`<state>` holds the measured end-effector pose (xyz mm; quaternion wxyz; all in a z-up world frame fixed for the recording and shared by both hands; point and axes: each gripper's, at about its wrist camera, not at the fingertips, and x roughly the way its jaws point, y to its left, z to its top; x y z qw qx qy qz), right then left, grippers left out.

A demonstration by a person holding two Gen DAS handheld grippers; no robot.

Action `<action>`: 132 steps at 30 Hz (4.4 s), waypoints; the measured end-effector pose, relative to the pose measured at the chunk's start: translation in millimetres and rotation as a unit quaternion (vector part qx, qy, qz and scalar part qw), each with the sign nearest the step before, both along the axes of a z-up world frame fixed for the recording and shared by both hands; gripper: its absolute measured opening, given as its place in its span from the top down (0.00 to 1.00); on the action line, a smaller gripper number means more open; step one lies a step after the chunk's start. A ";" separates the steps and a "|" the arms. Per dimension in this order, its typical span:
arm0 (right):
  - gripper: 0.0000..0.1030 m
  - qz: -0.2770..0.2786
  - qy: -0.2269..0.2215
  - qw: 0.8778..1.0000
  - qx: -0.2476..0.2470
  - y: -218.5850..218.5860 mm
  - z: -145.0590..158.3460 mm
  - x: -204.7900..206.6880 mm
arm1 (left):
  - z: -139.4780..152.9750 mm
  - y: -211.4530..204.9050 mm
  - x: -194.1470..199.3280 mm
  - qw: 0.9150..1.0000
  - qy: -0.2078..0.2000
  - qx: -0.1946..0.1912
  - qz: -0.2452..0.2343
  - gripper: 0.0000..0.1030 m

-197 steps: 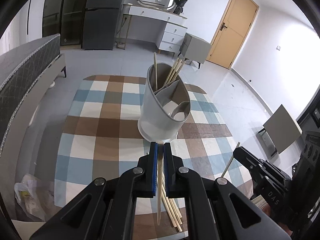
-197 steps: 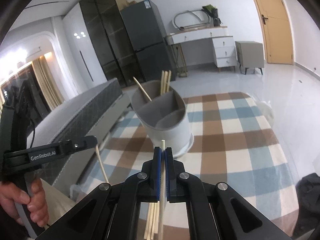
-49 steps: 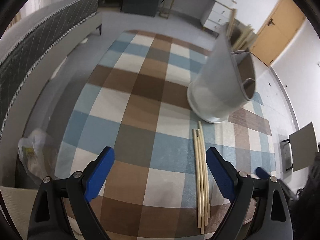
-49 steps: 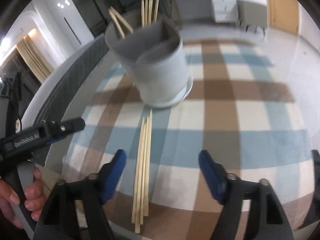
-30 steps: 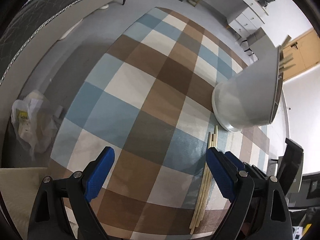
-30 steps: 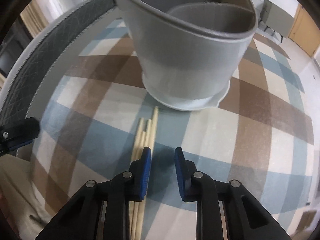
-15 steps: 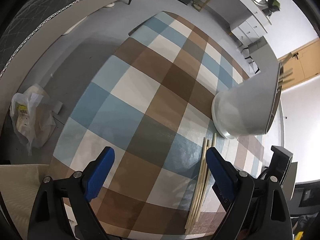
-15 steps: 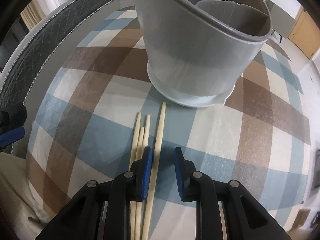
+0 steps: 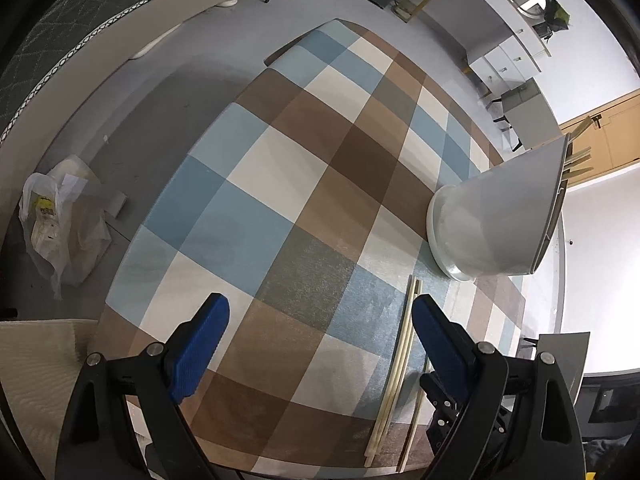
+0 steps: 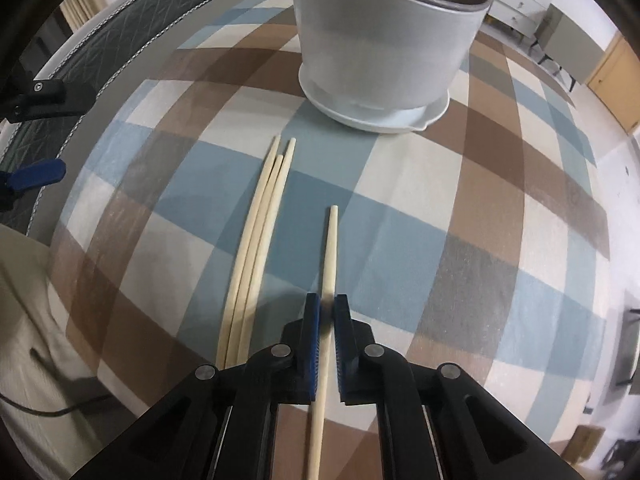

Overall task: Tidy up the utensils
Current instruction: 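Lower the right gripper onto the loose chopsticks and close on one, then lower the open left gripper toward the remaining chopsticks, then close the left gripper on a chopstick while the right gripper lifts its chopstick, then lift both held chopsticks and carry them above the utensil holder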

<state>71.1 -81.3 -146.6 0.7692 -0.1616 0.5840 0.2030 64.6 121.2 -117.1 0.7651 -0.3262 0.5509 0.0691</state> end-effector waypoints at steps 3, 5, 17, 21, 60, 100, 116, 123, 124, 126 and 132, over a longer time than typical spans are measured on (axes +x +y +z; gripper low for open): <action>0.90 0.001 -0.007 1.000 -0.005 3.9 0.5 7.0 | -2.2 2.3 -0.8 1.000 0.005 -0.003 0.004 0.13; 0.85 0.001 -0.011 1.000 -0.003 8.8 -0.1 15.0 | -3.7 5.4 -1.1 1.000 0.007 -0.003 0.009 0.13; 0.97 -0.004 -0.031 0.999 0.033 14.8 0.4 38.2 | -7.8 6.7 1.6 1.000 0.011 0.012 0.000 0.13; 0.97 -0.045 -0.054 0.993 0.093 -14.0 15.6 42.5 | -8.6 -11.6 5.6 0.998 0.005 0.038 -0.045 0.13; 0.97 -0.210 -0.089 0.907 0.353 -142.7 76.3 36.5 | -43.5 -108.8 9.8 0.961 0.040 0.187 -0.197 0.11; 0.97 -0.164 -0.161 0.917 0.325 -122.3 103.0 13.4 | 68.5 -113.9 42.5 0.943 -0.212 0.164 -0.198 1.00; 0.97 -0.121 -0.258 0.922 0.262 -91.6 130.0 -46.5 | 83.8 -107.9 -8.1 0.929 -0.264 0.144 -0.217 1.00; 0.97 -0.128 -0.273 0.915 0.269 -93.0 140.9 -49.8 | 89.2 -106.6 -7.0 0.929 -0.254 0.134 -0.234 1.00; 0.97 -0.127 -0.275 0.914 0.269 -93.0 142.7 -49.9 | 90.7 -105.8 -6.9 0.929 -0.254 0.131 -0.235 1.00; 0.97 -0.127 -0.279 0.912 0.272 -93.2 145.9 -48.1 | 95.6 -105.7 -8.1 0.927 -0.258 0.132 -0.239 1.00; 0.97 -0.122 -0.292 0.904 0.286 -92.7 159.7 -44.4 | 117.4 -105.2 -1.9 0.922 -0.271 0.118 -0.250 1.00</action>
